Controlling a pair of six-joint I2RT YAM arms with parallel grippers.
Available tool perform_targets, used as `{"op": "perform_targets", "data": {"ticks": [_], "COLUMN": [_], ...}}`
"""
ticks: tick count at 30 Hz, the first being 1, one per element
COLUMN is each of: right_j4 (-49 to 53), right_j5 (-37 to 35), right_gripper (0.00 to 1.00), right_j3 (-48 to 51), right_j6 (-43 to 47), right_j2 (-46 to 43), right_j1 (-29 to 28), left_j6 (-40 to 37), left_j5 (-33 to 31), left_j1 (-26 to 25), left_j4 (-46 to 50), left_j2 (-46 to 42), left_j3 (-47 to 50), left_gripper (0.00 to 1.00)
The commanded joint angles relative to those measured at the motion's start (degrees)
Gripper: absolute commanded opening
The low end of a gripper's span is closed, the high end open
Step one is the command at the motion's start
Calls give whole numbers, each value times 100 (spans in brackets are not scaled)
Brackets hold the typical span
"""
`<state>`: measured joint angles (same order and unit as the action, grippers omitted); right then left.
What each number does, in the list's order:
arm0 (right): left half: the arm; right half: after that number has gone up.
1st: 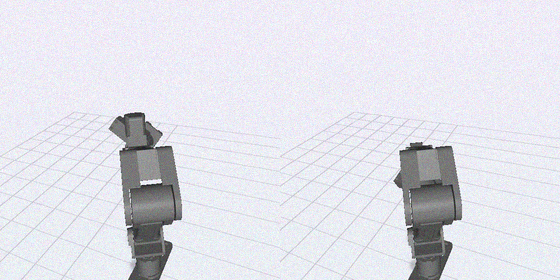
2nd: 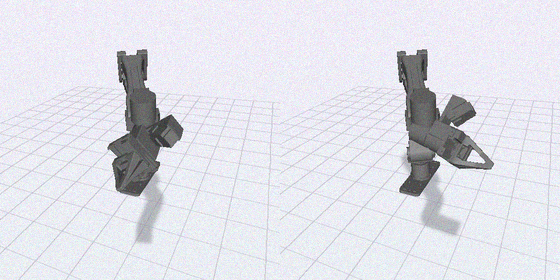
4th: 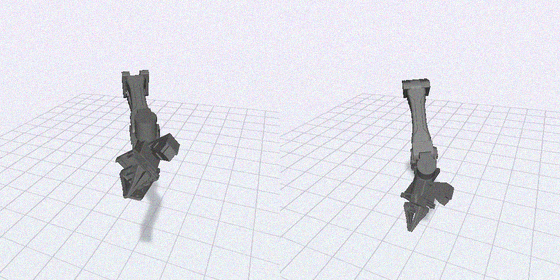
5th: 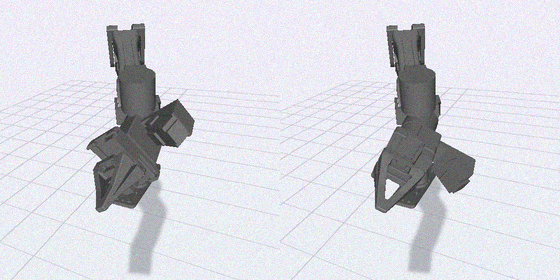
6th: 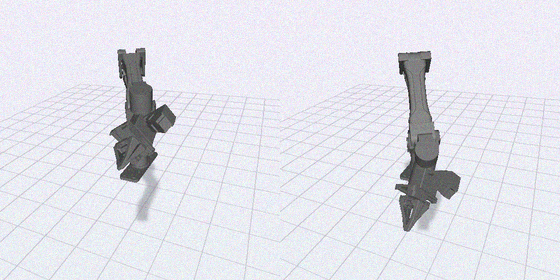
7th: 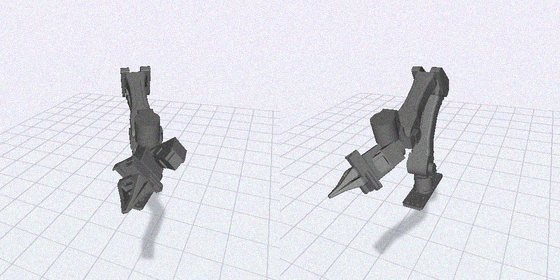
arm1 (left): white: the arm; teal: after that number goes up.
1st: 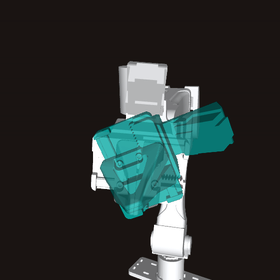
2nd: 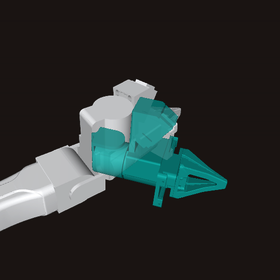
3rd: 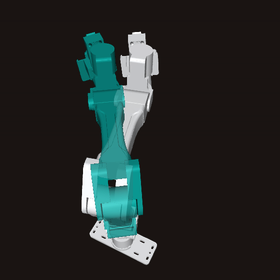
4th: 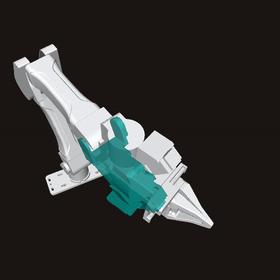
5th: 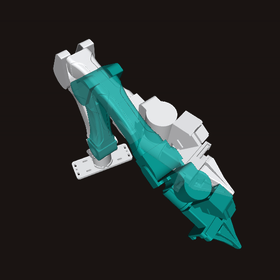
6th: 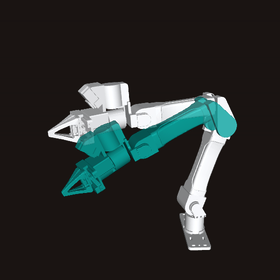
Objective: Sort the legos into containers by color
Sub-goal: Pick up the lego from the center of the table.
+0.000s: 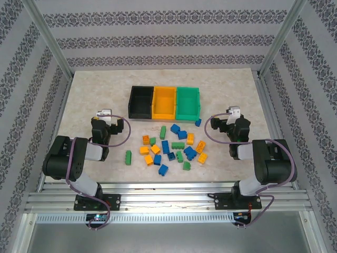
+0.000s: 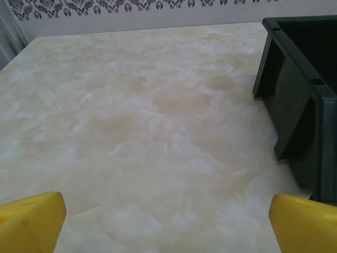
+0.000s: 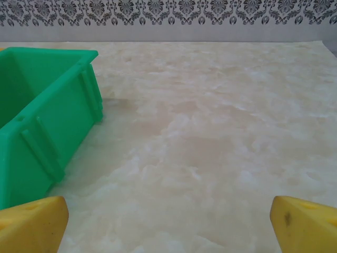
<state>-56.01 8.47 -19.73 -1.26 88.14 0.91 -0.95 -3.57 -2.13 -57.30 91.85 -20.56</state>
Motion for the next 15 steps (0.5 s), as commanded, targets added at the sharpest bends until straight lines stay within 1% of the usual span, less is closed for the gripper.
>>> {"op": "perform_targets", "data": {"ticks": [1, 15], "right_j4": [-305, -341], "right_j5": [165, 227], "right_gripper": [98, 98], "right_j3": [71, 76], "right_j6": [77, 82], "right_j2": [18, 11], "right_j1": [-1, -3], "left_j6": [-70, -72], "left_j5": [50, 50], "left_j1": [9, 8], "left_j4": [34, 32], "left_j2": [-67, -69], "left_j3": [-36, -33], "left_gripper": [99, 99]}}
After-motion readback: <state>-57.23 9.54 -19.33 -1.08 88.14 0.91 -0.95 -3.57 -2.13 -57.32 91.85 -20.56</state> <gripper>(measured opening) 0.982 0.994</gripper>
